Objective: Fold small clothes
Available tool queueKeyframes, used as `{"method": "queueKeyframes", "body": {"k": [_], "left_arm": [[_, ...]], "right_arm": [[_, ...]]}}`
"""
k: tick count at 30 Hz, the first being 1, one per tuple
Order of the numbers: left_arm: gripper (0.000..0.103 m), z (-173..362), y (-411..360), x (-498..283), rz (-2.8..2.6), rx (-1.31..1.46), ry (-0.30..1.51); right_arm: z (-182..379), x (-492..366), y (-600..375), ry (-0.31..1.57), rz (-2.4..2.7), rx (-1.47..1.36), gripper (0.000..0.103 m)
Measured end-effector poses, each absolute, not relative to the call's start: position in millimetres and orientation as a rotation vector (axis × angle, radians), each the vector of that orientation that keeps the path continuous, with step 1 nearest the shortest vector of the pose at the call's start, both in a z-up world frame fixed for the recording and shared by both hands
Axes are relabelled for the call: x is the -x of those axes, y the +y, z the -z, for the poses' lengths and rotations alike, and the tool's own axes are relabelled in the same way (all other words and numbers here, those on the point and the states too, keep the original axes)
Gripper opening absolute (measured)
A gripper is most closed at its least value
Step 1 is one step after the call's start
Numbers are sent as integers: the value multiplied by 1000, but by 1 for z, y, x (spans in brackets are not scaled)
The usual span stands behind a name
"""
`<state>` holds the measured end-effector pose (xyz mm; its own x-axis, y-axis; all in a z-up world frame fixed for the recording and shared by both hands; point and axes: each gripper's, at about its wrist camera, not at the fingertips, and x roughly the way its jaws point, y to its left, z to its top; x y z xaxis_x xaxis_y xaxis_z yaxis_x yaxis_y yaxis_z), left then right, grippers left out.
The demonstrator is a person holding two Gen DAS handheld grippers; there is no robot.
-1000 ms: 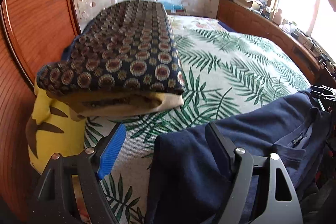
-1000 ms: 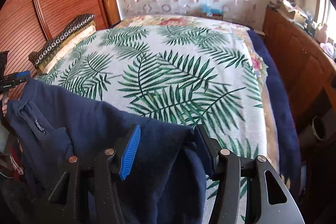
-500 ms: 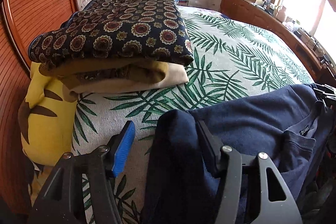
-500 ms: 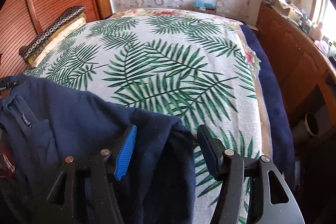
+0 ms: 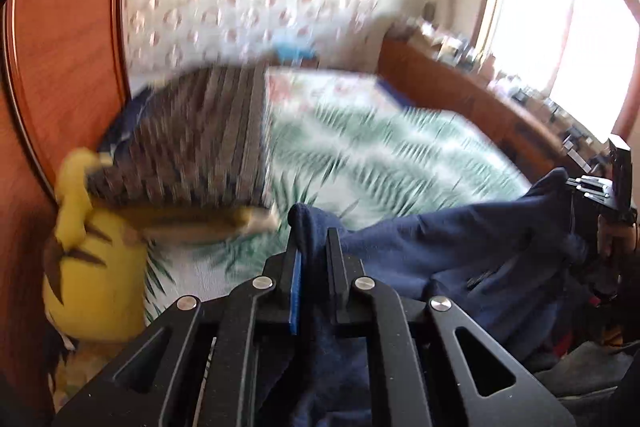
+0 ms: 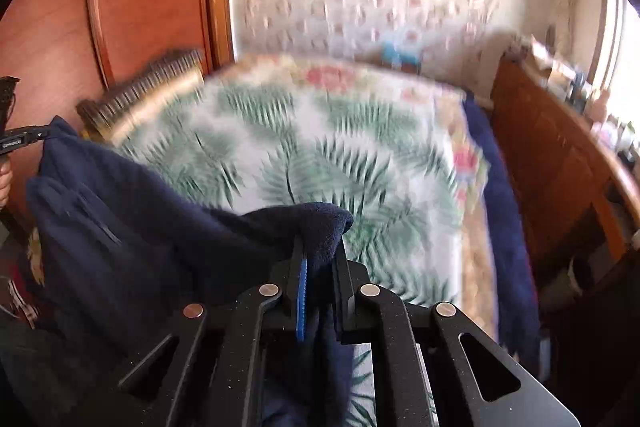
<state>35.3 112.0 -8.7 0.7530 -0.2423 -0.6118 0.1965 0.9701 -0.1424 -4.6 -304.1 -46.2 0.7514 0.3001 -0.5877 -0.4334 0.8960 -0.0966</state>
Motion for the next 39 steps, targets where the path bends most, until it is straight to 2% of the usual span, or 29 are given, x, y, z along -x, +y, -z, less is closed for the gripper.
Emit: {"method": "queueKeyframes", "body": {"k": [5,10,21,27,33,39], "left_arm": [[11,-65,102,-2,267,61,494],[11,-113,105,9,273,57,380],[11,-173,128,44,254,60,197],[11,-188,133,44,253,69,143],[11,-168,129,-8,234,64,184],[11,-122,121,-100,183,33,286]], "right_arm": [[-21,52,-309,449,-418,244,9],[-78,78,-318,334,-433,243,9],[-134,115,-342,180,-429,214,9],[-135,117,-343,120,-390,227,9],[-113,94,-310,185,-354,258,9],[-92,-16,-279,311,-321,265,9]]}}
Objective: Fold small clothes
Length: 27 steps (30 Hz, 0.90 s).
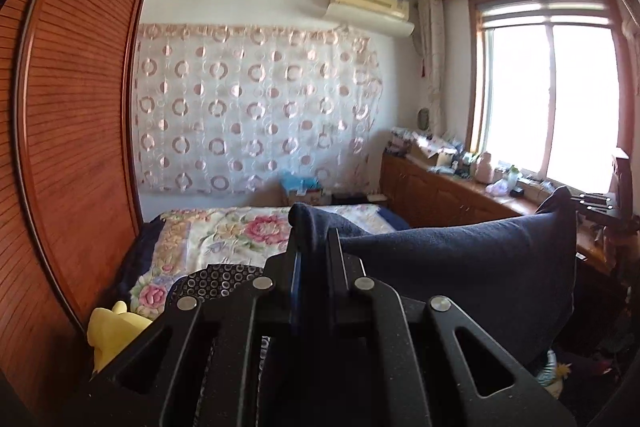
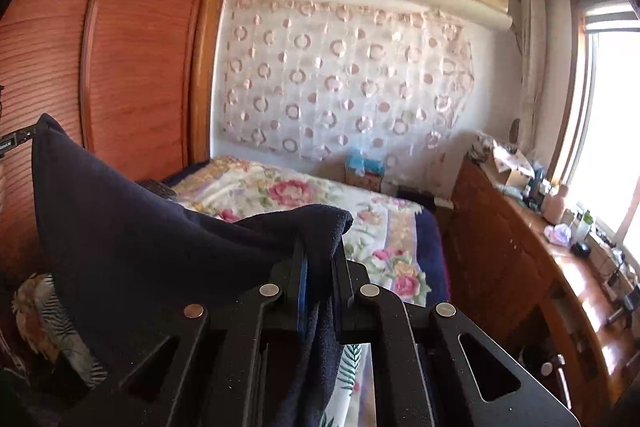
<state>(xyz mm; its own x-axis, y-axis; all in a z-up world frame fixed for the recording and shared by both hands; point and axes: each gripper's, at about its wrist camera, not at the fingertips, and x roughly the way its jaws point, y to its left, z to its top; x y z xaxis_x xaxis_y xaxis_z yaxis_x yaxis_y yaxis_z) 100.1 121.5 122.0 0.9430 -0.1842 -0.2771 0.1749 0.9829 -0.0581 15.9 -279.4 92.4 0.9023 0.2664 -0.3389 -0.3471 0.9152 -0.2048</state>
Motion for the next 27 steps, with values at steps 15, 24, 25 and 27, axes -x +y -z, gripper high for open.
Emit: {"method": "queueKeyframes", "body": {"k": [15,24,25,27], "left_arm": [[79,-27,91,-204,185,-27,493],[79,7,88,-159,198,-24,593],[79,13,87,-157,203,-18,606],[79,28,87,-150,207,-7,638]], "right_arm": [[-9,-205,-207,555,-273,224,50],[9,-158,-262,634,-328,135,50],[13,-155,-266,648,-327,122,50],[19,-153,-273,676,-322,96,50]]}}
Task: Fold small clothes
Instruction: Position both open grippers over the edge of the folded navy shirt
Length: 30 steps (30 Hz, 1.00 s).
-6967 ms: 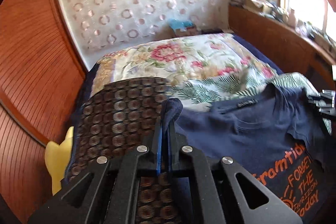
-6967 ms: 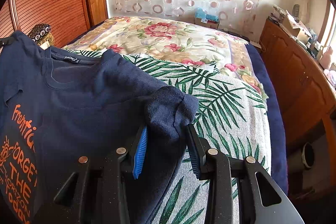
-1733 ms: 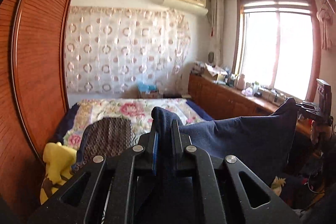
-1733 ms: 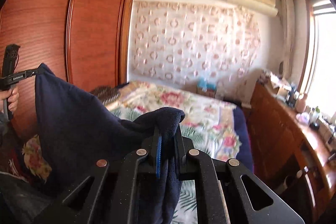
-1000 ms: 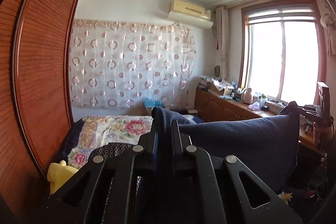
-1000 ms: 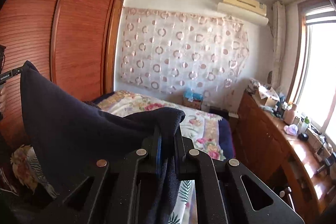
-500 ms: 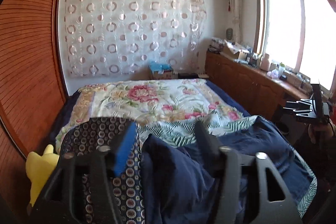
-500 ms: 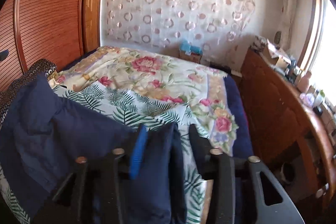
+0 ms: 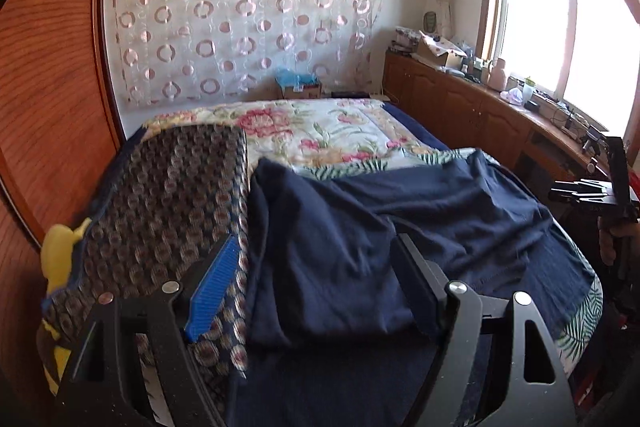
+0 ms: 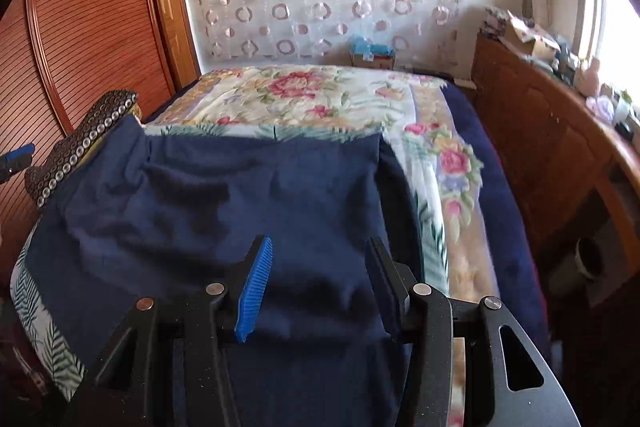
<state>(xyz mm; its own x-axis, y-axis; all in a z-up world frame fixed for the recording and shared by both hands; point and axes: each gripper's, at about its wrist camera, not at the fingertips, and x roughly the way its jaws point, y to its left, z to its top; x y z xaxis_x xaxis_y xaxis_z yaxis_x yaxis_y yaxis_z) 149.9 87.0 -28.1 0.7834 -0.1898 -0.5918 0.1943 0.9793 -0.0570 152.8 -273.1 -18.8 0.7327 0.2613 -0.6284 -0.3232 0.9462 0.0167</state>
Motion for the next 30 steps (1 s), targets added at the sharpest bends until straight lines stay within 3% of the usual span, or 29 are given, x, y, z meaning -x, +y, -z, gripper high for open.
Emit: {"method": "queueKeyframes", "body": {"k": [19,30], "left_arm": [[79,111,69,-154,223,-34,897],[82,124,49,-157,181,-86,893]], "right_arm": [[26,-179,-327,791,-299,-60,50],[25,-182,-327,772,-252,-46,50]]}}
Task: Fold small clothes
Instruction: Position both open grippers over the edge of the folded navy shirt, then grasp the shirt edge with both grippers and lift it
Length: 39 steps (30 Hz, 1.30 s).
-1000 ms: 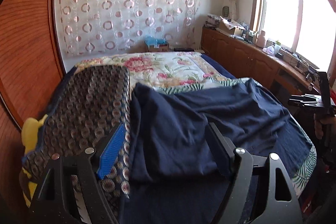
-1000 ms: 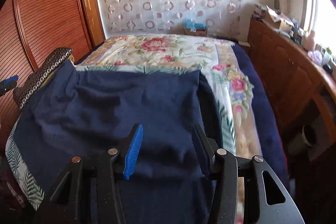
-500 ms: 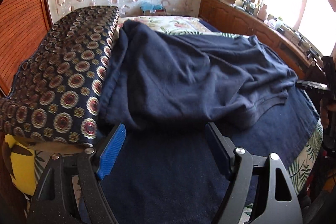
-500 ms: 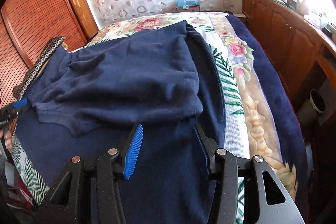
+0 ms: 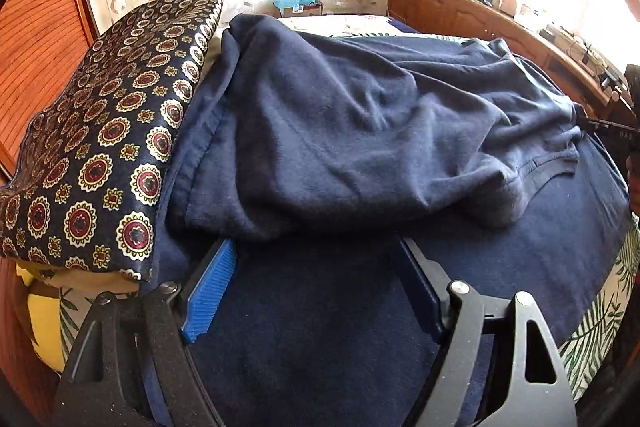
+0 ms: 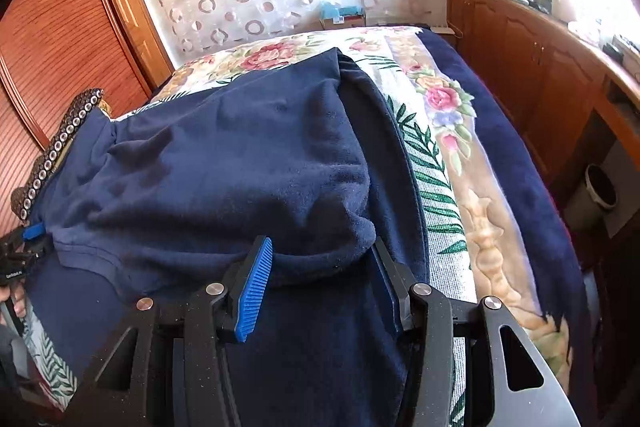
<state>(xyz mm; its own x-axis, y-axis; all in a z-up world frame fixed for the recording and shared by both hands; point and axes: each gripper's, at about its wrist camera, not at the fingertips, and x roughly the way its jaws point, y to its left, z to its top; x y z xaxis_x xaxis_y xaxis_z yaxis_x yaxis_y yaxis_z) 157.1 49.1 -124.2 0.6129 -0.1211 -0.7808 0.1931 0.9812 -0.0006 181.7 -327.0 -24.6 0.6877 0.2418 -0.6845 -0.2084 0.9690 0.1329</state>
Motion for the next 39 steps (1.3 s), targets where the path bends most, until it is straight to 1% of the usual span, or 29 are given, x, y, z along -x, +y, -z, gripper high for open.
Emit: {"method": "queueKeyframes", "body": {"k": [4,8,11,13,16,23,25,30,36,37,38,39], "left_arm": [[82,125,45,-156,182,-87,893],[81,122,53,-147,191,-91,888],[75,112,69,-135,183,6,839],[65,105,81,-126,178,80,812],[57,100,90,-122,163,127,797],[50,101,94,-137,132,169,821],[45,105,93,-144,113,167,840],[45,111,99,-149,82,203,863],[44,107,98,-156,91,210,835],[36,108,99,-158,86,211,836],[32,109,99,-159,72,209,838],[23,110,100,-160,58,208,833]], "right_arm": [[36,-170,-315,750,-233,0,50],[44,-178,-298,745,-218,32,50],[45,-179,-296,744,-228,13,50],[46,-180,-295,744,-229,12,50],[46,-179,-292,746,-220,29,50],[45,-179,-286,748,-201,66,50],[45,-178,-286,748,-202,66,50],[45,-178,-287,748,-203,66,50],[45,-178,-287,748,-203,69,50],[45,-178,-286,748,-203,70,50],[45,-178,-286,748,-202,70,50],[46,-178,-286,748,-201,71,50]]}}
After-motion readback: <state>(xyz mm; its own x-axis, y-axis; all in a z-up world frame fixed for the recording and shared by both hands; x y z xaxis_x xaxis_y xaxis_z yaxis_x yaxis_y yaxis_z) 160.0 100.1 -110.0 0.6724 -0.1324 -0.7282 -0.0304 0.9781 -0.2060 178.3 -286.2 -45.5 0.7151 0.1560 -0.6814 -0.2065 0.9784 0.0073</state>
